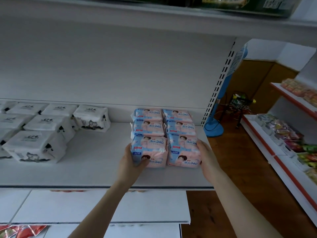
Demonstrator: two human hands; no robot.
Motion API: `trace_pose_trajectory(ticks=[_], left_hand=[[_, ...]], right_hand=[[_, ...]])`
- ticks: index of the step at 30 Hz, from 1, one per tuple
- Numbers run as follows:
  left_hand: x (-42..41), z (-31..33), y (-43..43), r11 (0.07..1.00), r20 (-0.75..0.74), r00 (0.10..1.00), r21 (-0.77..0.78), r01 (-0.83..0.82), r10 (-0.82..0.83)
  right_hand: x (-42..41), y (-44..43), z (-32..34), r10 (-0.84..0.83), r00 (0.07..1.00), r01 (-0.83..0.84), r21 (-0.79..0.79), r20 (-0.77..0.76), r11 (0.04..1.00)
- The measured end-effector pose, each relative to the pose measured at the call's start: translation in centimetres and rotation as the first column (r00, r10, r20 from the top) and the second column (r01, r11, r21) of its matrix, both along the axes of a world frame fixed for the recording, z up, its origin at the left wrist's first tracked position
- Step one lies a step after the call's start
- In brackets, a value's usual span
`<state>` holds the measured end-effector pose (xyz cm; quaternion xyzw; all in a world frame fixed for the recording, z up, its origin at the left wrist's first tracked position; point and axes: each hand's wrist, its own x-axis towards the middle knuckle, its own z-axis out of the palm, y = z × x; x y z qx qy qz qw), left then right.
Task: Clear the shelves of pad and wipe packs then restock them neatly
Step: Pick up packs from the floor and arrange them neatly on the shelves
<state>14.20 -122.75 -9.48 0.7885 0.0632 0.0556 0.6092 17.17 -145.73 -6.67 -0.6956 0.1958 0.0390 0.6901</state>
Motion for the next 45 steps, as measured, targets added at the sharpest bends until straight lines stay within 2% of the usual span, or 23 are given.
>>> trace_pose_trajectory(ticks=[5,8,12,16,17,19,21,25,28,33,39,45], left_hand=[[-0.2,-0.2,-0.7,0.998,-0.014,0.998,-0.009,-0.062,0.062],[-0.9,-0.1,-0.7,0.998,-0.026,0.998,-0.026,-0.05,0.049],[-1.9,-0.6,0.8,0.989,0.006,1.0,-0.144,0.026,-0.025],[1.0,-0.4,2.2,0.926,-0.114,0.986,-0.345,-0.157,0.124],[2.4,0.0,2.5,0.905,-0.144,0.984,-0.397,-0.154,0.104],[5.1,0.8,2.9,0.907,-0.177,0.983,-0.404,-0.123,0.055],[7.4,1.3,3.3,0.912,-0.193,0.981,-0.399,-0.092,0.015],[9.7,1.8,2.9,0.887,-0.189,0.974,-0.462,0.024,-0.125],[10.0,1.6,2.7,0.829,-0.188,0.951,-0.55,0.107,-0.247],[10.9,1.0,2.9,0.752,-0.209,0.894,-0.632,0.186,-0.397],[11.8,0.3,2.7,0.772,-0.223,0.893,-0.607,0.187,-0.391],[12.0,0.7,2.6,0.76,-0.118,0.933,-0.619,0.198,-0.339]], right_hand=[[1.0,0.4,-0.5,0.0,1.0,-0.001,-0.062,-0.018,0.998],[1.0,0.2,-0.7,-0.003,1.0,0.003,-0.034,-0.016,0.999],[0.2,-0.4,-0.3,0.013,1.0,-0.011,0.091,-0.013,0.996],[1.5,-1.8,-0.3,-0.106,0.994,0.1,0.219,0.017,0.97],[2.2,-2.2,-0.2,-0.107,0.994,0.098,0.227,0.027,0.969],[4.1,-2.6,0.1,-0.082,0.996,0.072,0.196,0.042,0.978],[6.0,-2.7,0.2,-0.007,1.0,0.004,0.144,0.019,0.99],[8.5,-2.1,0.5,0.157,0.986,-0.149,0.149,-0.047,0.978],[9.4,-1.2,0.9,0.128,0.989,-0.118,0.132,-0.069,0.984],[9.8,-1.0,0.4,0.183,0.978,-0.169,0.131,-0.102,0.977],[9.9,-1.3,-0.3,0.179,0.981,-0.164,0.166,-0.079,0.972],[10.2,-1.1,-0.3,0.133,0.99,-0.125,0.165,-0.041,0.978]])
